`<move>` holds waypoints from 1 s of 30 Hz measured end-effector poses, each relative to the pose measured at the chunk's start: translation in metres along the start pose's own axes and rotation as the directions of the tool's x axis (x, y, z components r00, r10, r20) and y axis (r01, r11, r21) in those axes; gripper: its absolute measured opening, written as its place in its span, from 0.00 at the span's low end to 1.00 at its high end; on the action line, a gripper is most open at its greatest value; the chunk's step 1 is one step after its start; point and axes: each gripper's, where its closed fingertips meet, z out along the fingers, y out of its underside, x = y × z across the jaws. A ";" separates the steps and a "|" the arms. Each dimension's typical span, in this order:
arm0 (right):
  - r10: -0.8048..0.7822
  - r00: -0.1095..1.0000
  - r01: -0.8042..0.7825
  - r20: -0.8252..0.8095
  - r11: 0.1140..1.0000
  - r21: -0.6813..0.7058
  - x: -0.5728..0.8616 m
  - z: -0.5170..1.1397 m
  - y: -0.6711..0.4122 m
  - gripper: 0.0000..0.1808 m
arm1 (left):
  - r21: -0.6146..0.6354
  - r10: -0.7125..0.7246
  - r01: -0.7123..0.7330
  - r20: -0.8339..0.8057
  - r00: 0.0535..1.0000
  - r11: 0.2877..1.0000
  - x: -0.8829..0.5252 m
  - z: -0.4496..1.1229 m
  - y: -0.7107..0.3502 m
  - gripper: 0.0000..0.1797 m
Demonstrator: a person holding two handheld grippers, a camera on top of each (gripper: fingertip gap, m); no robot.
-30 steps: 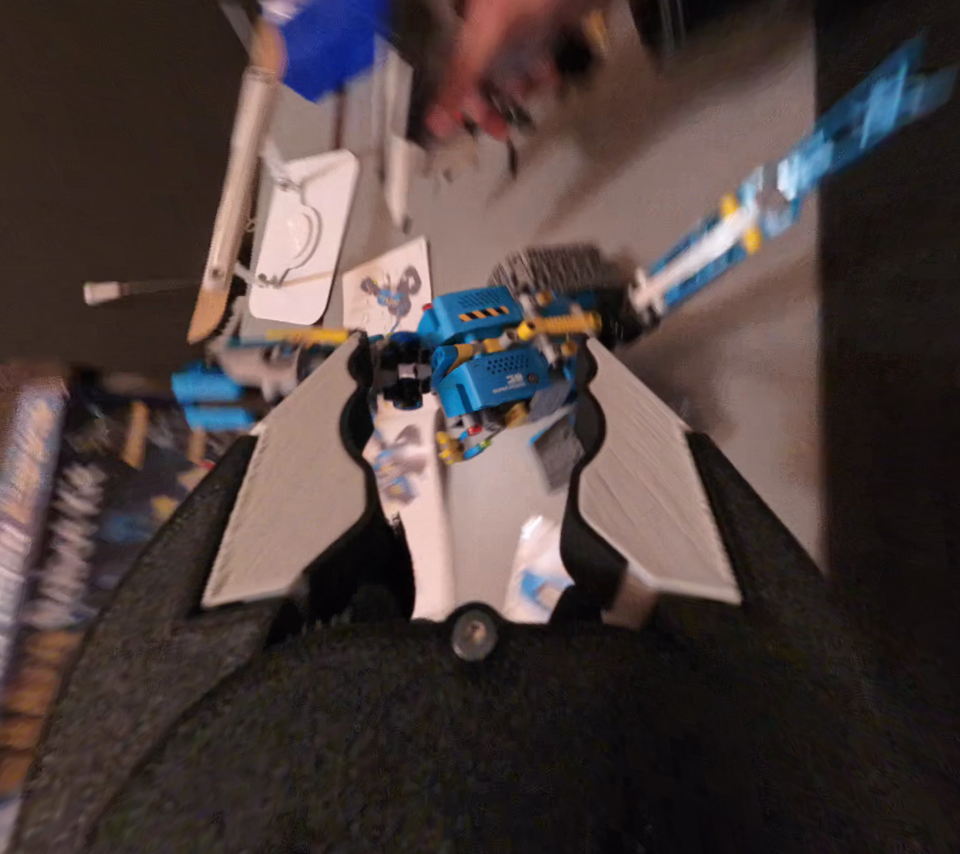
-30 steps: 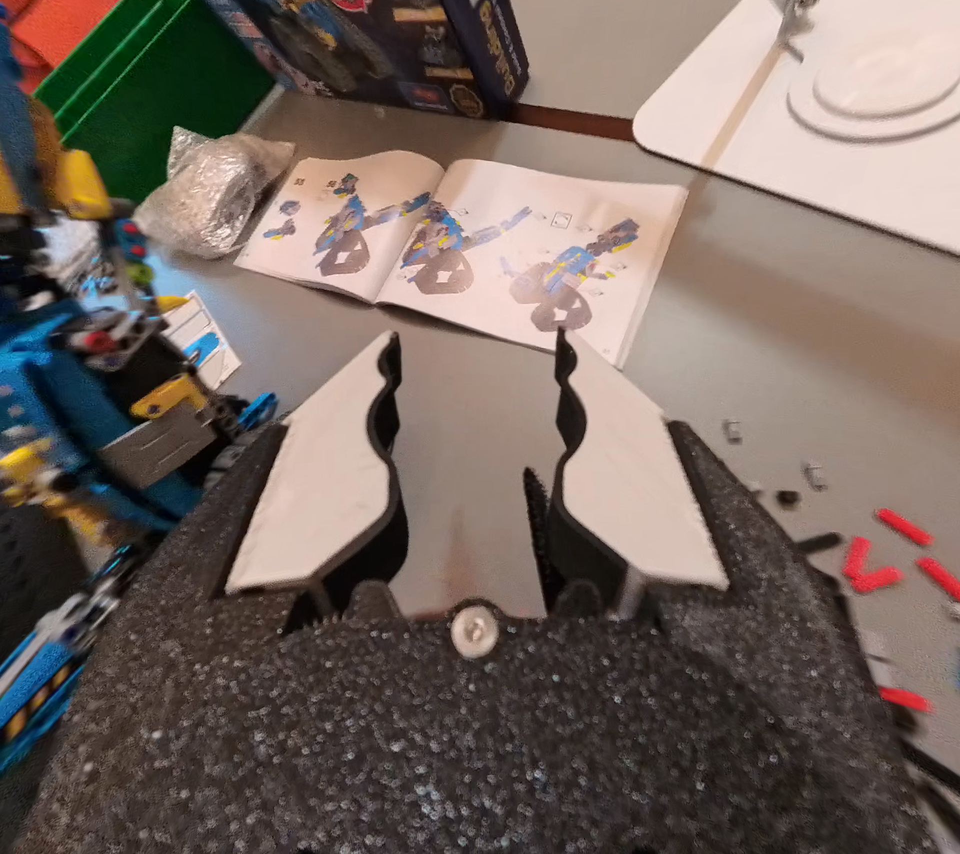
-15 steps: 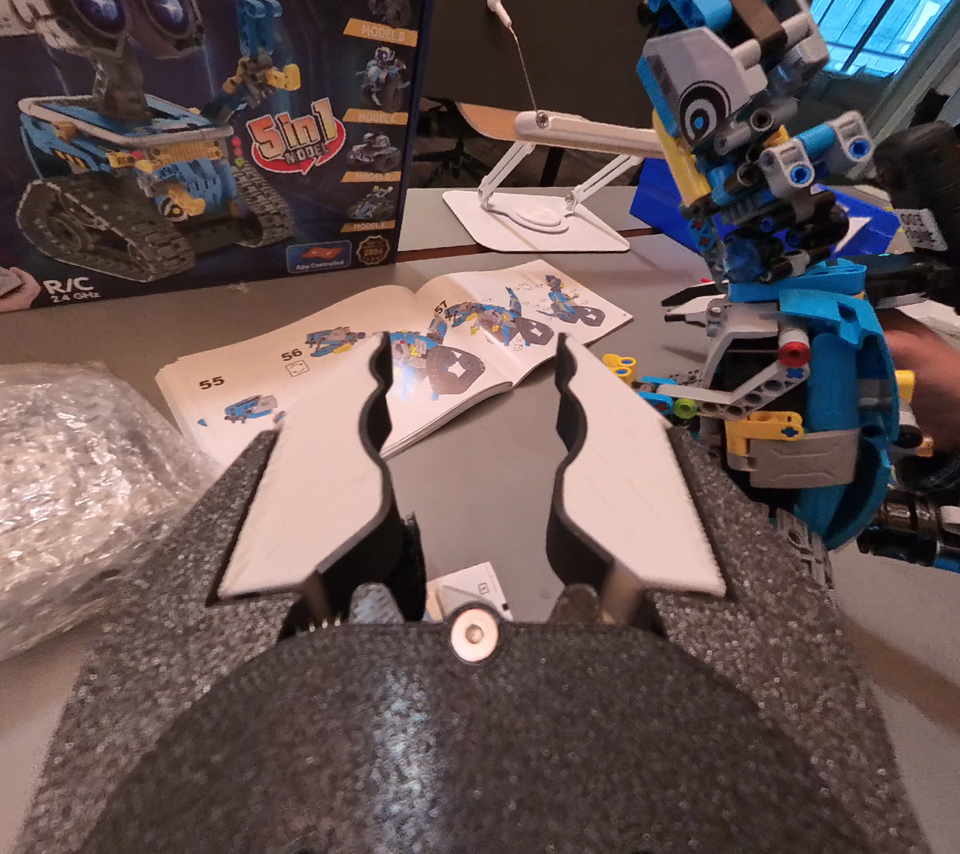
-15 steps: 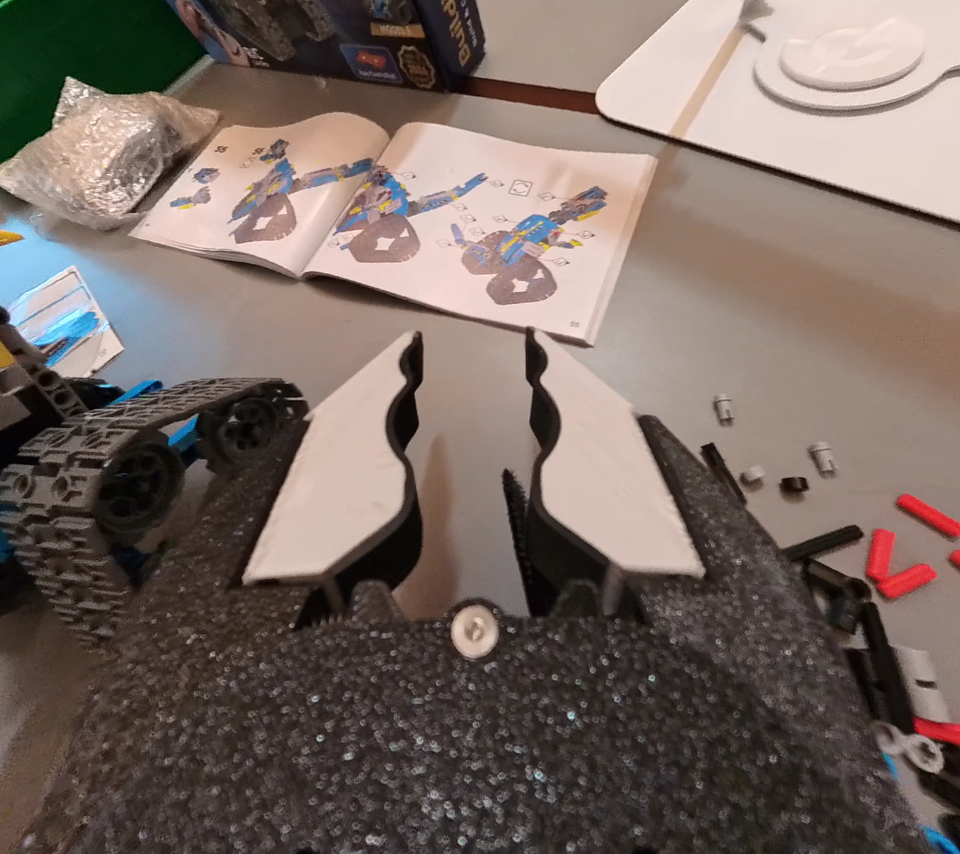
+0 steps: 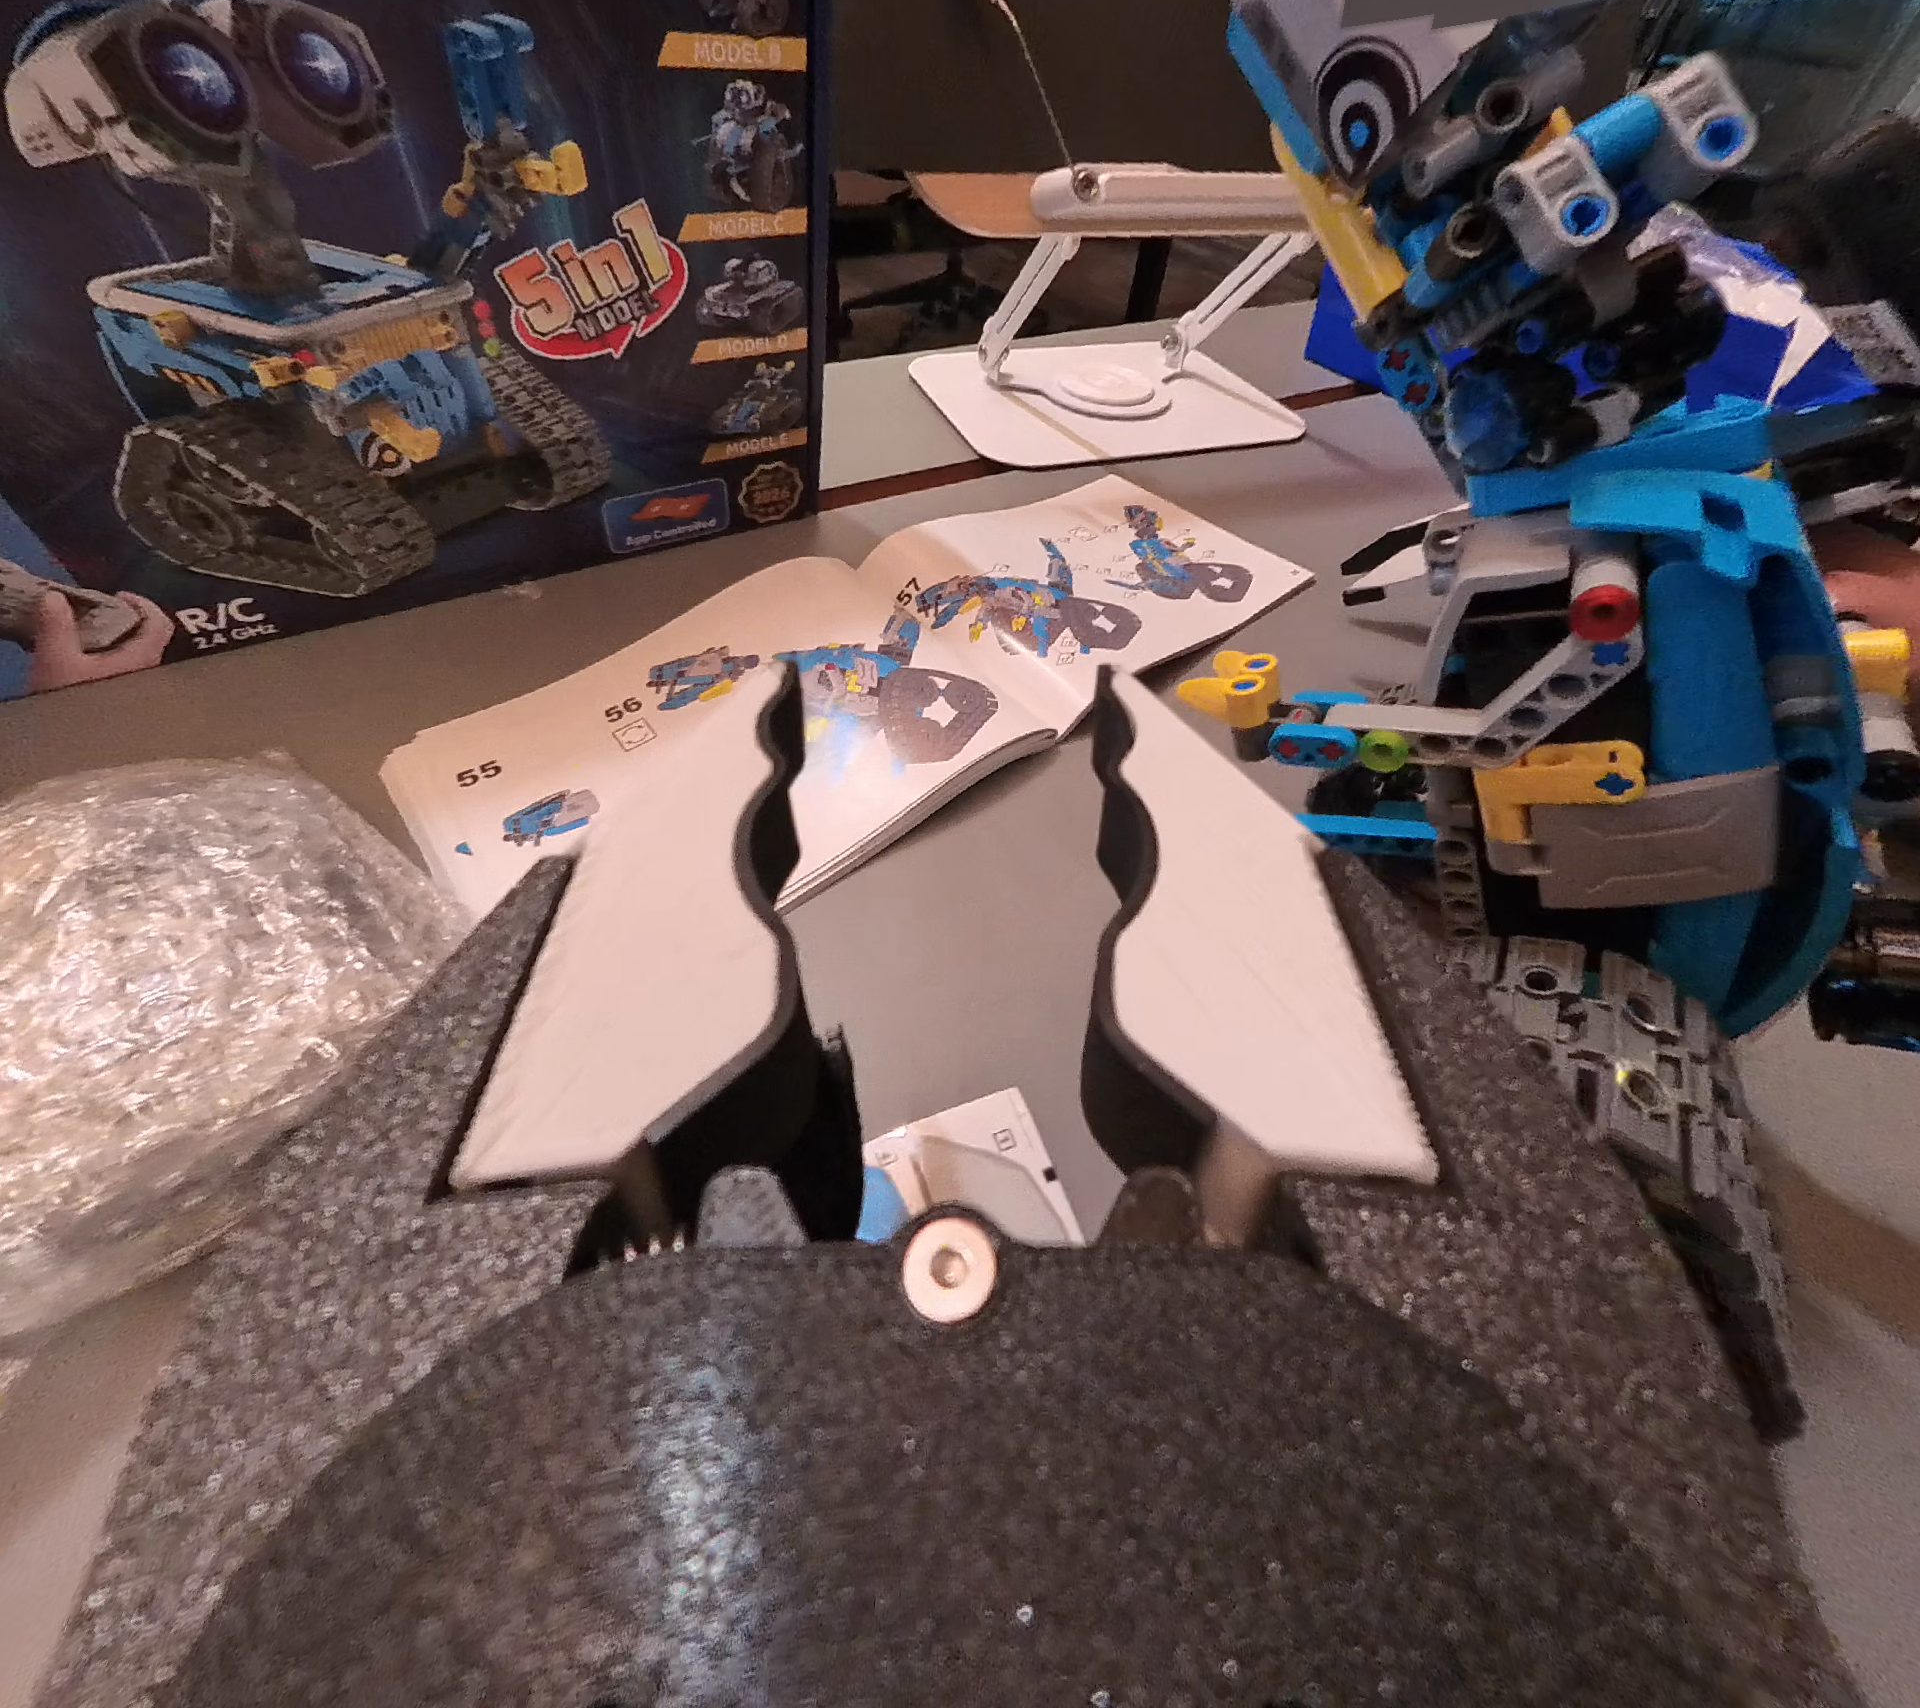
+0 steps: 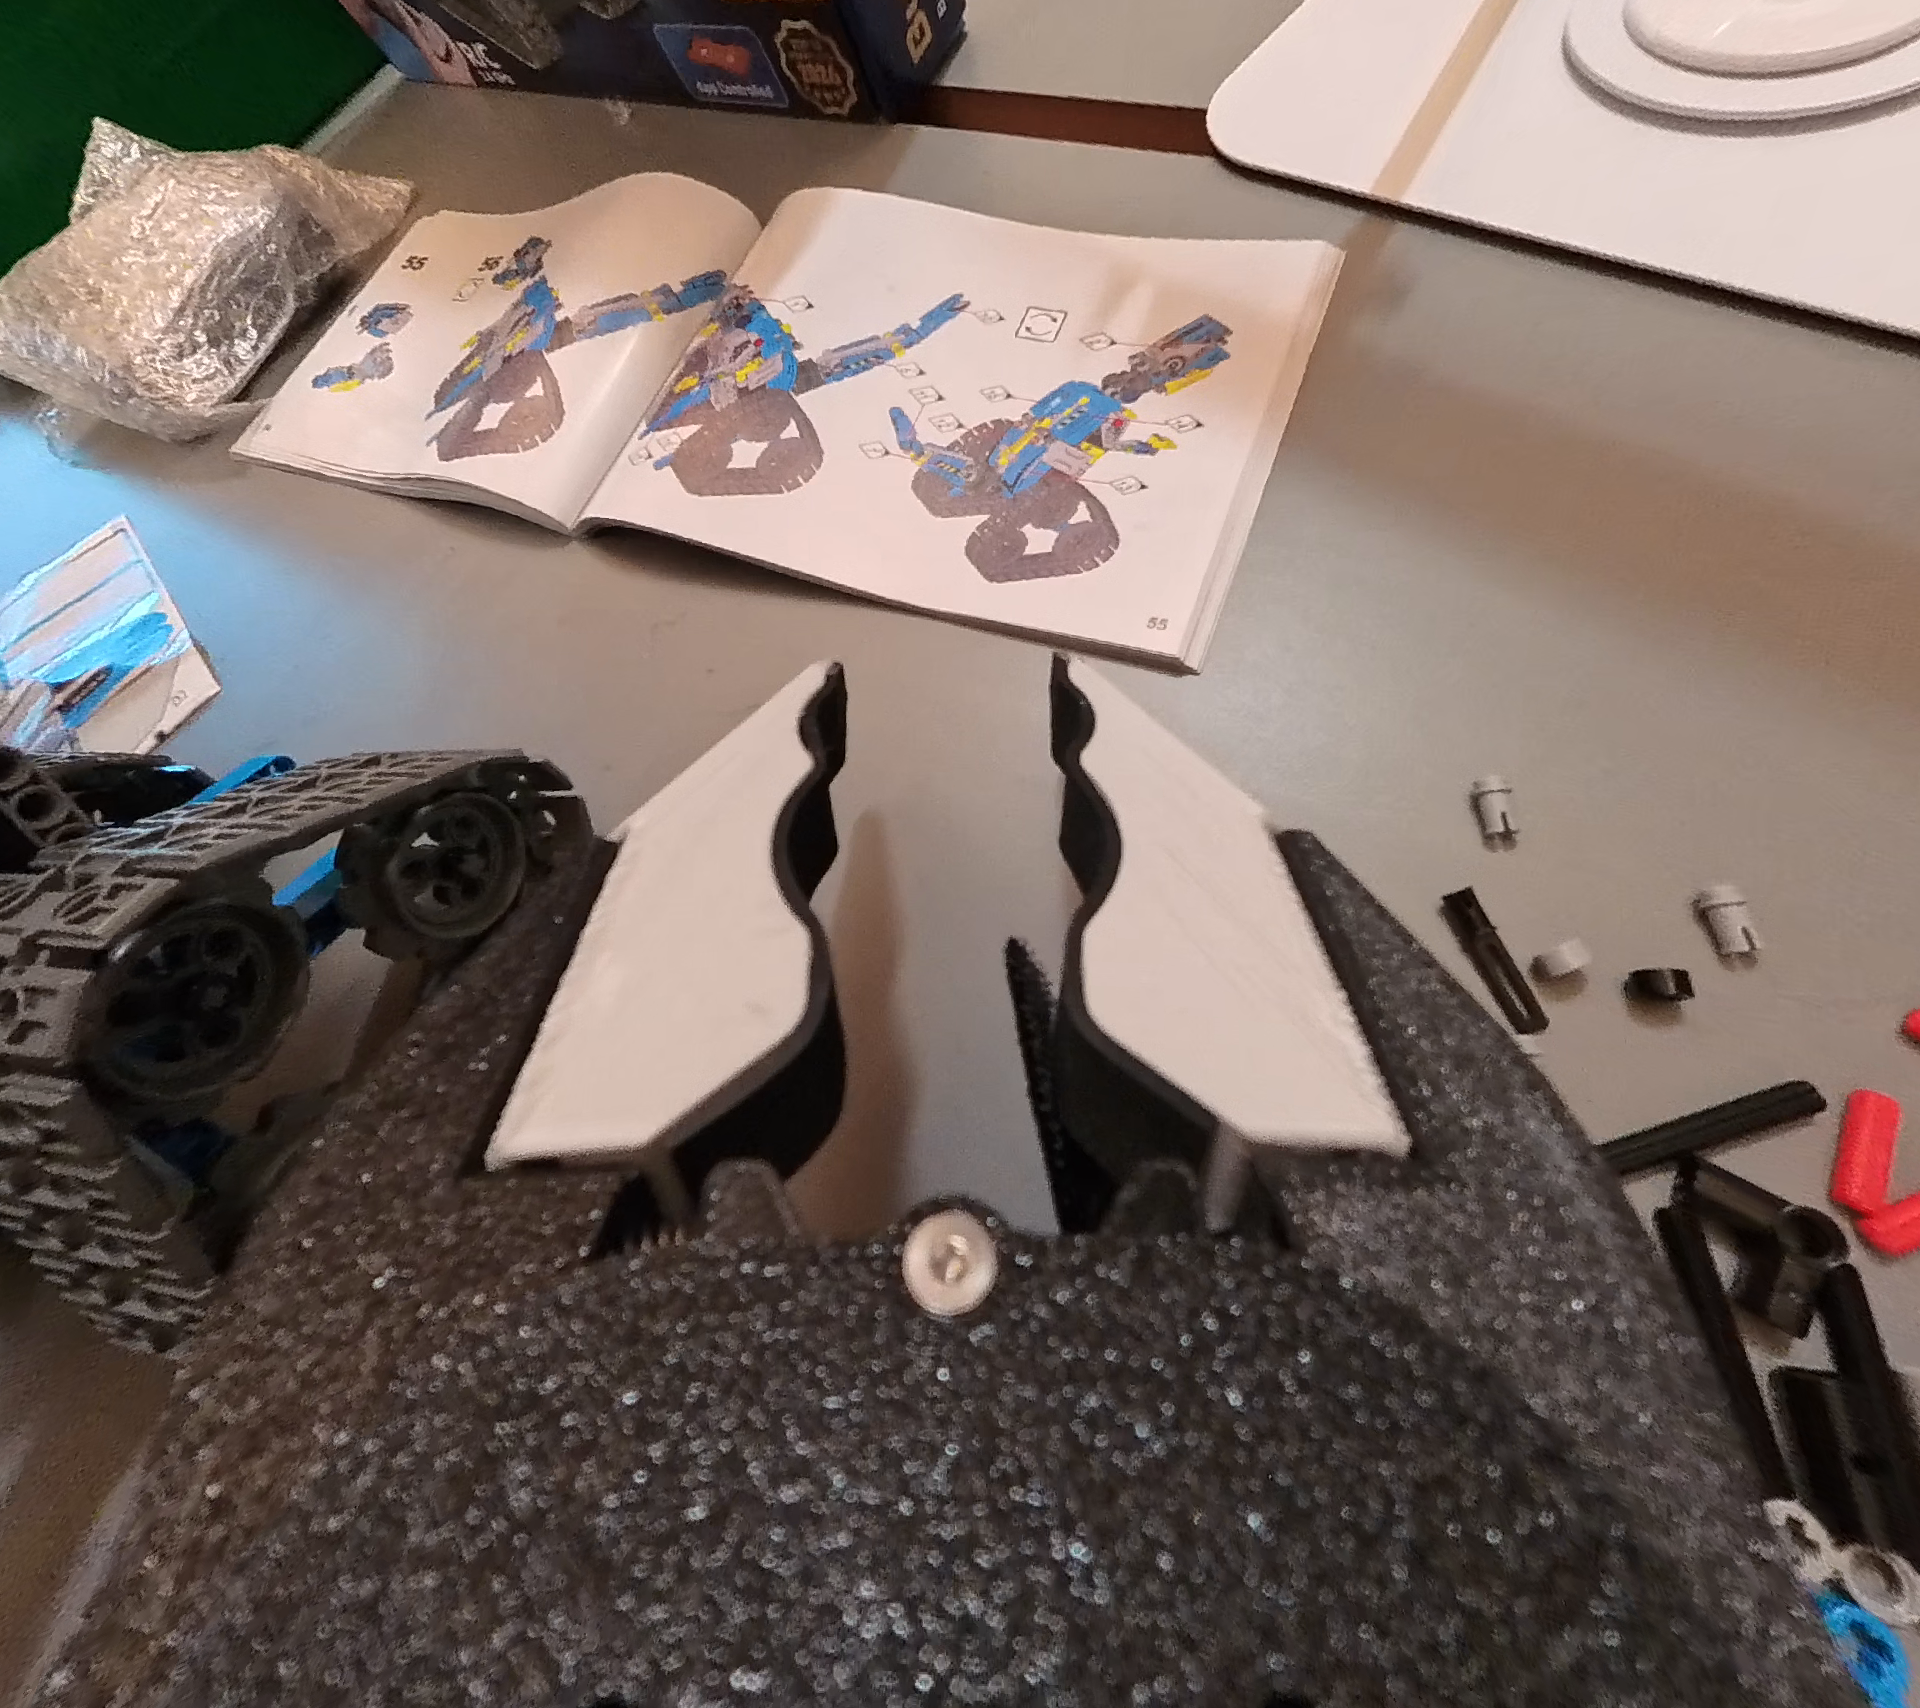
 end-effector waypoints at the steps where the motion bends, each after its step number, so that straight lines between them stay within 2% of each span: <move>1: 0.006 1.000 -0.006 0.002 1.000 -0.001 0.000 0.000 0.000 0.21 | -0.007 0.000 0.000 -0.005 1.000 1.000 0.001 0.001 0.001 0.30; 18: 0.018 1.000 -0.018 0.020 0.999 -0.032 -0.001 0.003 0.004 0.21 | -0.037 -0.007 0.006 -0.021 1.000 0.999 0.003 0.005 0.009 0.29; 30: 0.022 1.000 -0.022 0.018 0.999 -0.028 0.000 0.002 0.004 0.20 | -0.050 0.039 -0.040 -0.009 0.999 0.998 0.005 0.007 0.011 0.29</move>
